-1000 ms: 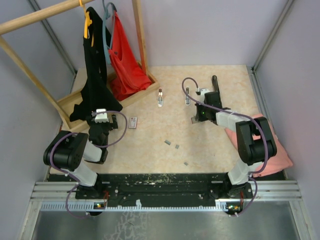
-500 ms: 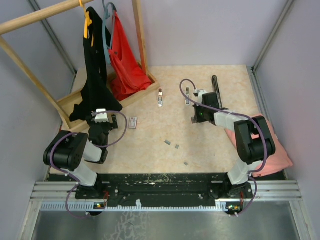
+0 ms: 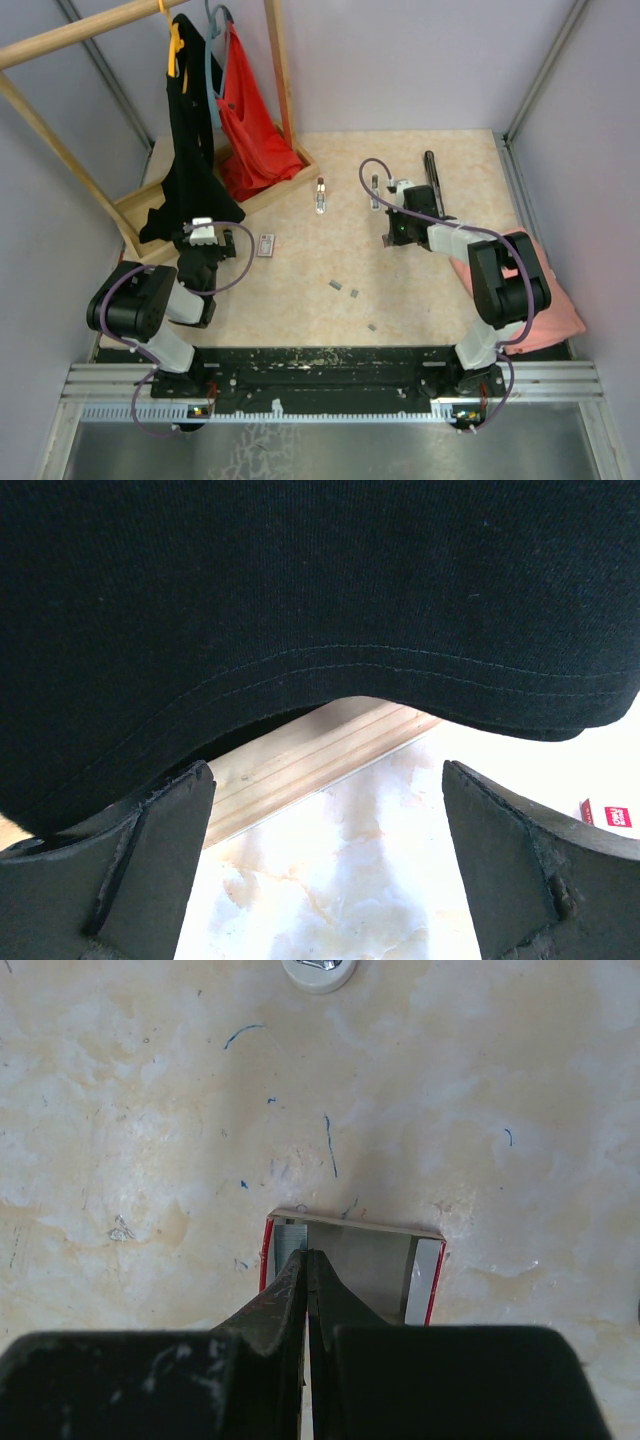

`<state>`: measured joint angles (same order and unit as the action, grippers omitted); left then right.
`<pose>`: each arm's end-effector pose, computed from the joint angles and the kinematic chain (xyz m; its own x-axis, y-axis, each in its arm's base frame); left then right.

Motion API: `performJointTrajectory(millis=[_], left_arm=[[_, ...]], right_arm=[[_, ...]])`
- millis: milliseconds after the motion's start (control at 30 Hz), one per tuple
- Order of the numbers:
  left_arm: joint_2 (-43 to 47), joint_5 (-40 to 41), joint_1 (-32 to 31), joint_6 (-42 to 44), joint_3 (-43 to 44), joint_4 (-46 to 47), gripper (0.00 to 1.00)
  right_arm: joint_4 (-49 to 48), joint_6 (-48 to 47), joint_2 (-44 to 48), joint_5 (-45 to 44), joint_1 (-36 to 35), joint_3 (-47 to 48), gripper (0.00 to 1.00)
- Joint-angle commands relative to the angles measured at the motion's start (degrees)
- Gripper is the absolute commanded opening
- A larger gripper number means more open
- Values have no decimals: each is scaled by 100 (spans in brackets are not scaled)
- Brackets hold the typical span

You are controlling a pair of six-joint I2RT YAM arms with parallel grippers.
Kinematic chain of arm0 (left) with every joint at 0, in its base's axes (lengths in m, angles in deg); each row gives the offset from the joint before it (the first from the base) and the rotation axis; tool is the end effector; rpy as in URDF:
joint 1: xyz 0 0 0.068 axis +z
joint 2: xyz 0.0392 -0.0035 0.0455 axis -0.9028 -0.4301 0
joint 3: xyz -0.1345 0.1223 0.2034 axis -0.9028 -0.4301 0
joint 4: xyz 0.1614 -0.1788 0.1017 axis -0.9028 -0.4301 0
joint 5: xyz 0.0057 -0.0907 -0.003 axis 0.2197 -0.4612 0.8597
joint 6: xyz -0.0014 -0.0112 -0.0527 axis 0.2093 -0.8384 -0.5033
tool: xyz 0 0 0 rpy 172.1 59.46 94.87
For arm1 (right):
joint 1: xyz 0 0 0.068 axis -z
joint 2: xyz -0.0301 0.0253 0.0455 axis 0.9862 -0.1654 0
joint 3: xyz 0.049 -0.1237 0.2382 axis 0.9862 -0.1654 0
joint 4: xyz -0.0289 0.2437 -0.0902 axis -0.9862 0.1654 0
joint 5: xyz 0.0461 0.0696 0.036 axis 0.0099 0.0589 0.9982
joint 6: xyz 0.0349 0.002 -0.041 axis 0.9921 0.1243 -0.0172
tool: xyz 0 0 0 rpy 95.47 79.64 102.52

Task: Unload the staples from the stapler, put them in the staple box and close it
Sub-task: Place the staple in the staple box.

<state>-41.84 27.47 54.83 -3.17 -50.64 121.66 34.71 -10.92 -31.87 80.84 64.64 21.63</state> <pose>0.2284 -0.0281 0.1394 -0.0437 0.1301 -0.9905 -0.1328 0.9819 0.1348 0.3233 0.0965 0.1636 -0.7348 -0.1604 -0.6590 -0.3204 0.9385 0.1288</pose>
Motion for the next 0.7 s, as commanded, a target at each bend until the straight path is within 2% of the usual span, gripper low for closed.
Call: performJointTrajectory(millis=[0, 667], left_arm=[[-8, 0, 38, -96, 77, 131, 100], [-13, 0, 33, -88, 77, 133, 100]], right_arm=[[-124, 74, -42, -65, -72, 53, 0], [-125, 114, -32, -19, -116, 77, 14]])
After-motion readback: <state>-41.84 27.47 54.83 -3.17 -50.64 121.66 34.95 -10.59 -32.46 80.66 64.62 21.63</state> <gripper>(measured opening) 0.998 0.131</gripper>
